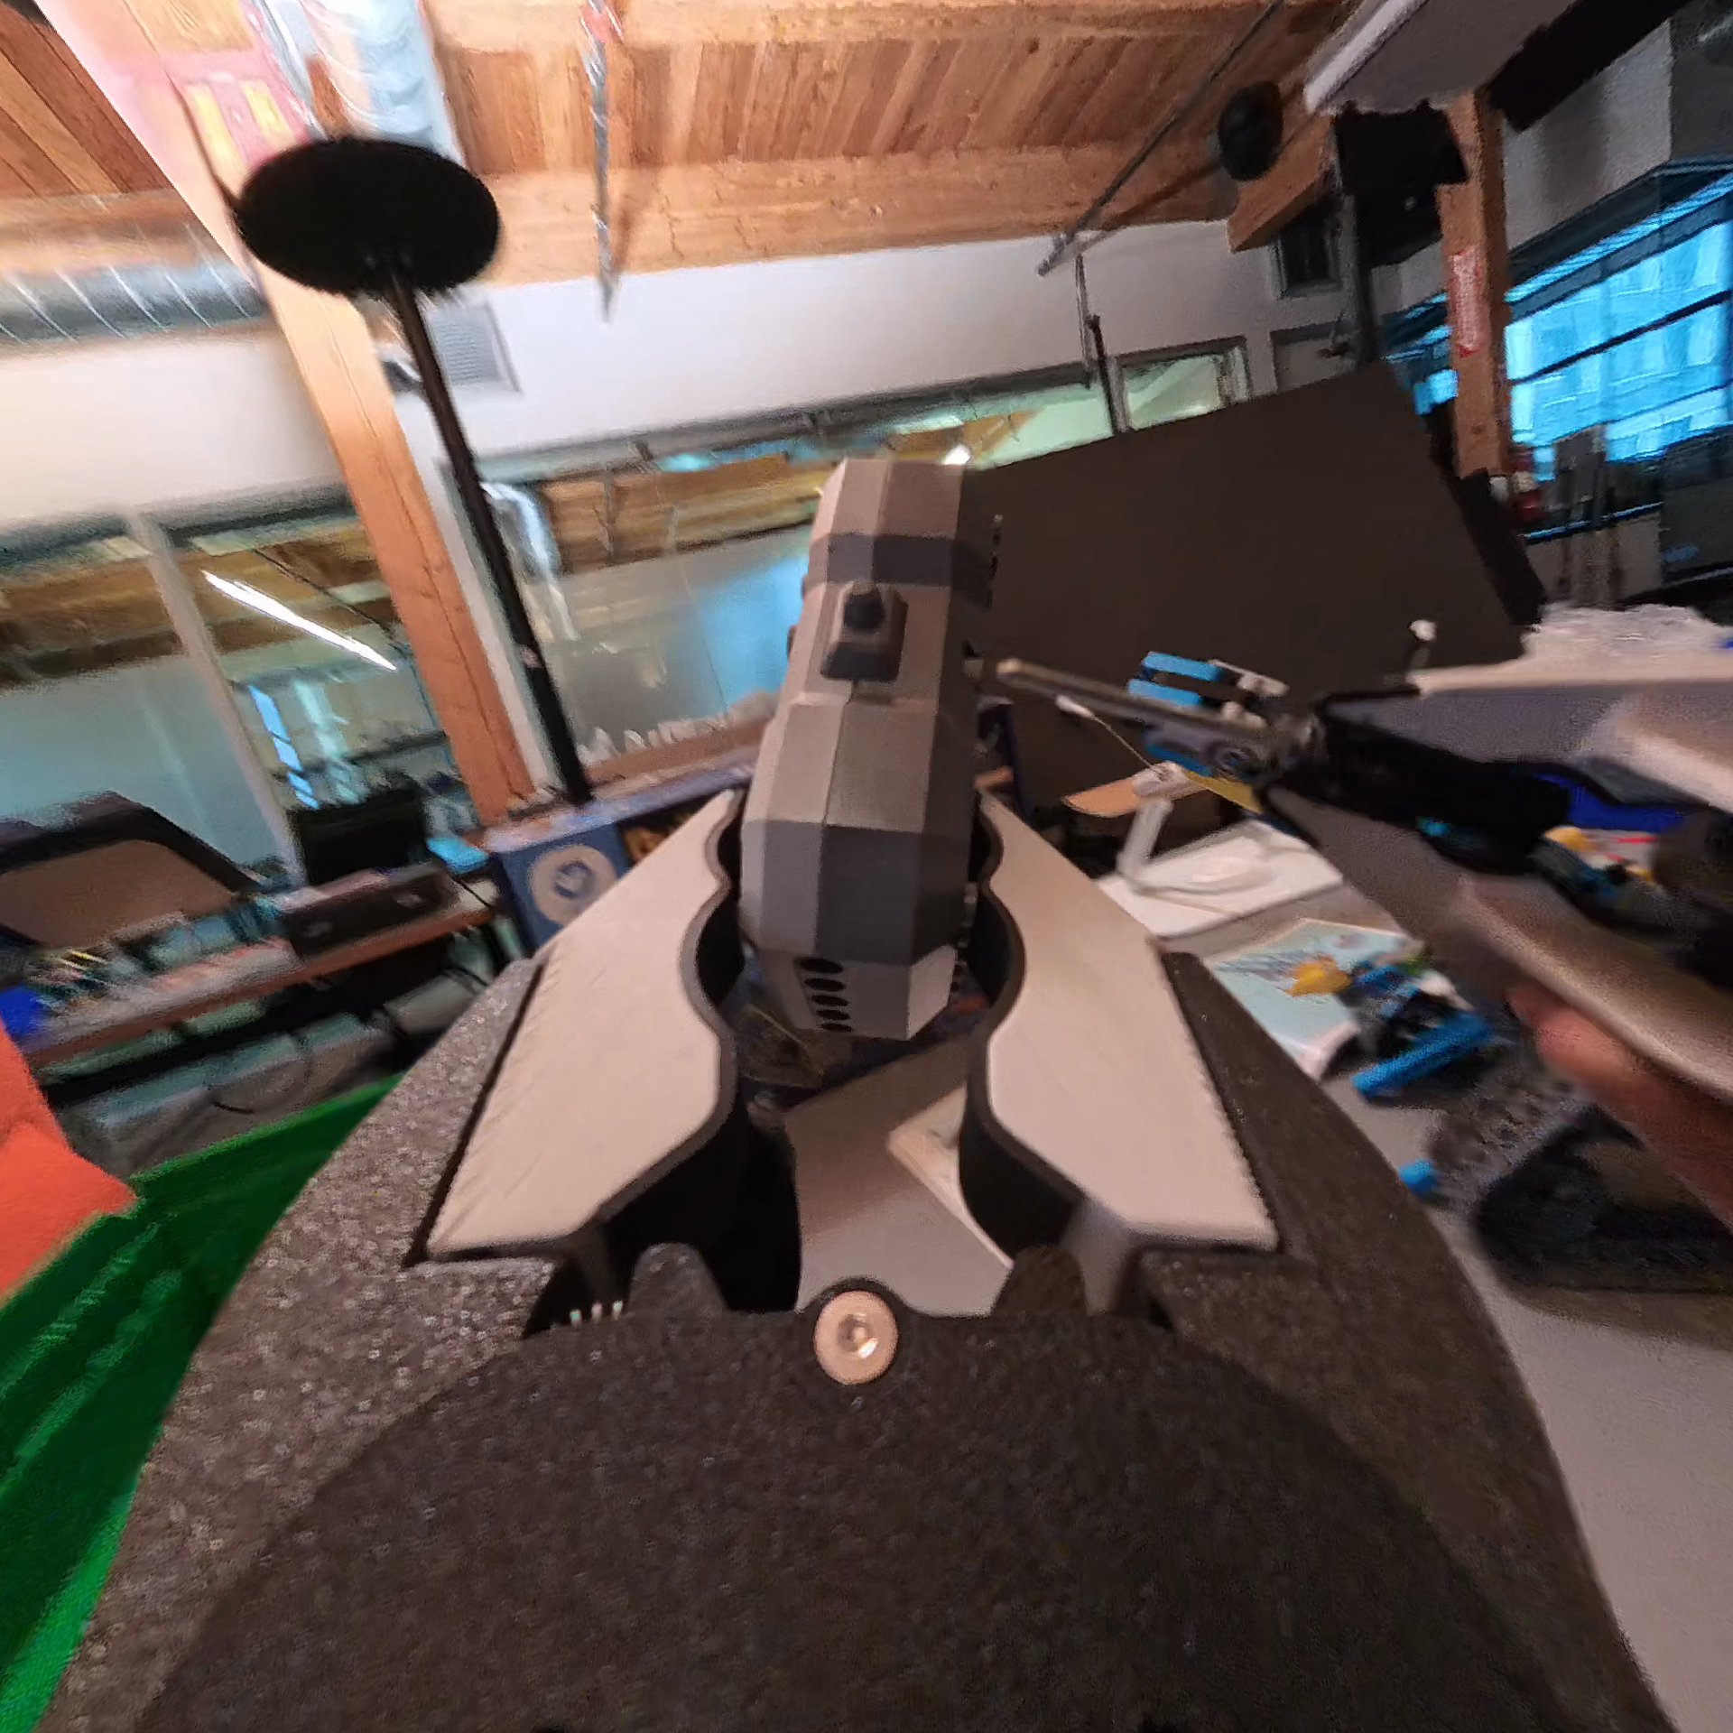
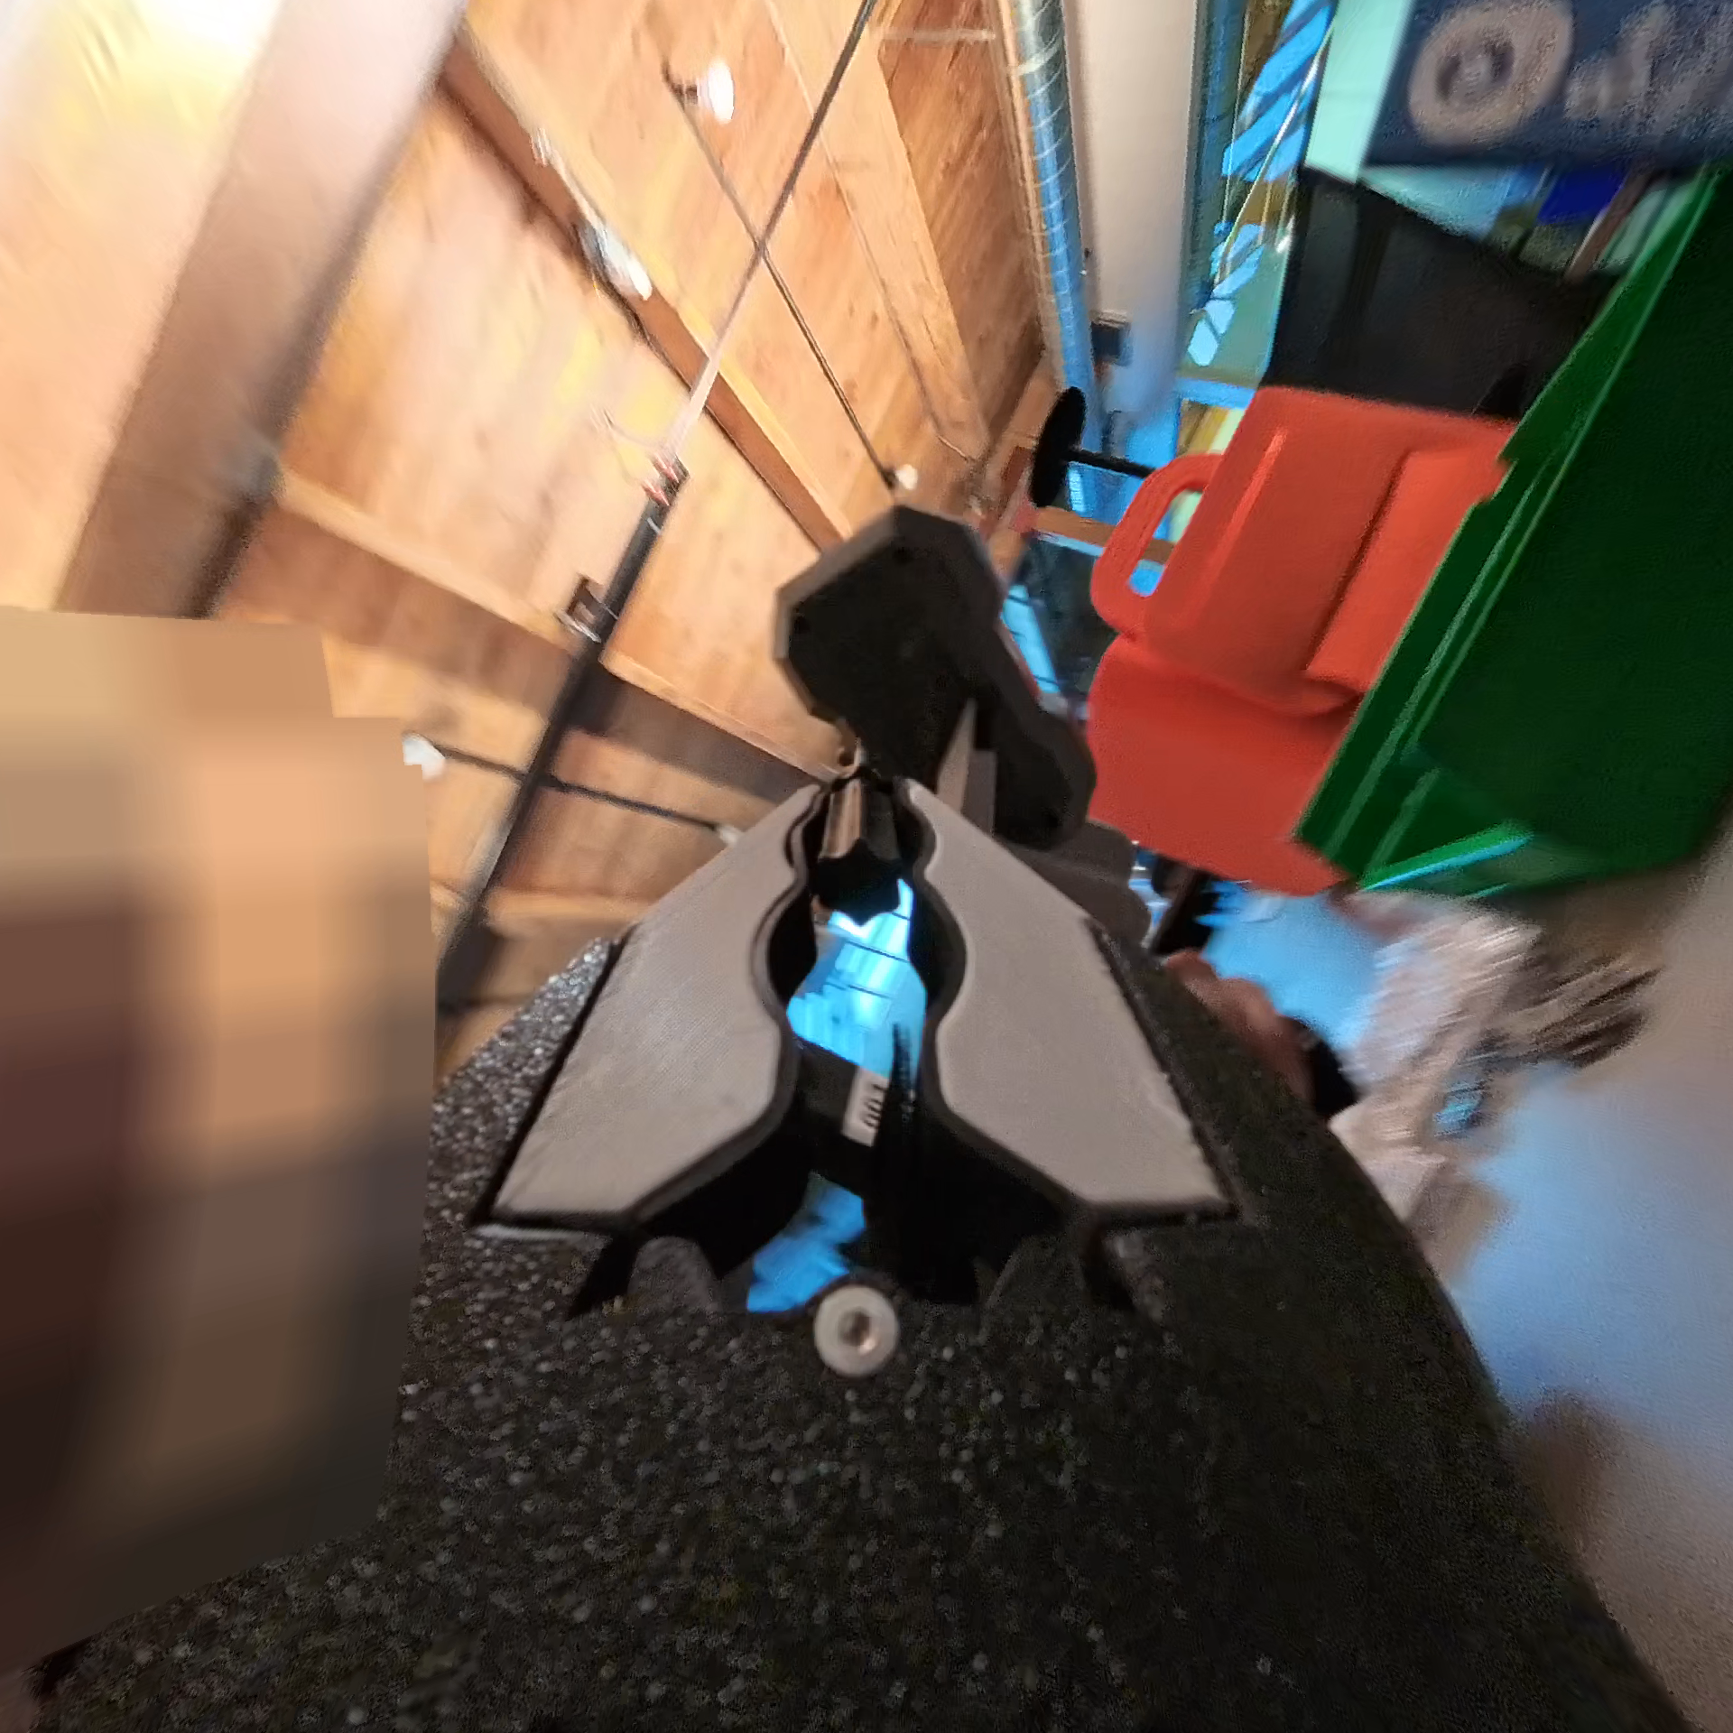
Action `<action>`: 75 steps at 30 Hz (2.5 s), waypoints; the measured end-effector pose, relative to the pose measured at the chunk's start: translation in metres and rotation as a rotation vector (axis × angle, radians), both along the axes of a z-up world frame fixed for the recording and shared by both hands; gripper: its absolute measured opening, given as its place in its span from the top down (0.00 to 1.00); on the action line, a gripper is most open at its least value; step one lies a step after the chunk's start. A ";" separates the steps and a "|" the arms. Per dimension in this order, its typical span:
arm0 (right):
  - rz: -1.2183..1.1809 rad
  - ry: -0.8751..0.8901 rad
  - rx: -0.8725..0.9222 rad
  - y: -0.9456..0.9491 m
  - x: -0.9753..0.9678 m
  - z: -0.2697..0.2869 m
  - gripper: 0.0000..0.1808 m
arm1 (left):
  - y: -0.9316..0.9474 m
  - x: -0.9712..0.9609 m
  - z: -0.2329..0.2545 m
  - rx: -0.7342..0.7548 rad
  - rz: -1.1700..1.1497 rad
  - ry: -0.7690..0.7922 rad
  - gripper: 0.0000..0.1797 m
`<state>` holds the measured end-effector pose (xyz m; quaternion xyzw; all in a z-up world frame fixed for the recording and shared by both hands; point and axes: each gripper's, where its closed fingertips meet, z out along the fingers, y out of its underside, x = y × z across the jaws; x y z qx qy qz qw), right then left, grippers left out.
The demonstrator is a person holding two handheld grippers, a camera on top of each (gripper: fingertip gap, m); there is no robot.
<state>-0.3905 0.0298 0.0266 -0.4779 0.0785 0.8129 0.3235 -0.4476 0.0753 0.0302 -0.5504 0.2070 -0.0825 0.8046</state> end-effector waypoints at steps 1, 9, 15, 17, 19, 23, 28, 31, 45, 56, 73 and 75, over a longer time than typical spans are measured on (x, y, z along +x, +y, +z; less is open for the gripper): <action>-0.047 -0.098 0.092 0.005 0.009 0.002 0.94 | 0.006 0.004 -0.009 -0.069 -0.036 -0.015 0.77; -0.511 -1.457 1.553 0.010 0.043 -0.035 0.94 | 0.030 0.056 -0.118 -0.798 -0.446 -0.101 0.76; -0.505 -1.806 1.894 0.012 0.043 -0.086 0.94 | 0.023 0.073 -0.145 -0.896 -0.493 -0.034 0.76; -0.502 -1.775 1.872 0.011 0.041 -0.085 0.94 | 0.021 0.076 -0.149 -0.906 -0.500 -0.028 0.76; -0.500 -1.783 1.845 0.015 0.043 -0.085 0.94 | 0.019 0.079 -0.150 -0.907 -0.509 -0.018 0.76; -0.471 -1.774 1.829 0.016 0.045 -0.088 0.94 | 0.019 0.080 -0.149 -0.903 -0.516 -0.028 0.76; -0.474 -1.756 1.822 0.015 0.044 -0.086 0.94 | 0.018 0.081 -0.148 -0.905 -0.528 -0.027 0.76; -0.456 -1.758 1.816 0.014 0.044 -0.089 0.94 | 0.019 0.081 -0.149 -0.914 -0.530 -0.034 0.76; -0.485 -1.756 1.765 0.015 0.043 -0.087 0.94 | 0.021 0.079 -0.144 -0.878 -0.502 -0.013 0.76; -0.504 -1.452 1.360 0.018 0.041 -0.061 0.94 | 0.031 0.062 -0.108 -0.562 -0.277 0.118 0.76; 0.239 0.294 -0.120 -0.021 -0.031 0.020 0.94 | -0.020 -0.025 0.047 0.241 0.236 0.076 0.76; 0.305 0.328 -0.141 -0.025 -0.033 0.024 0.94 | -0.025 -0.026 0.052 0.254 0.221 0.070 0.76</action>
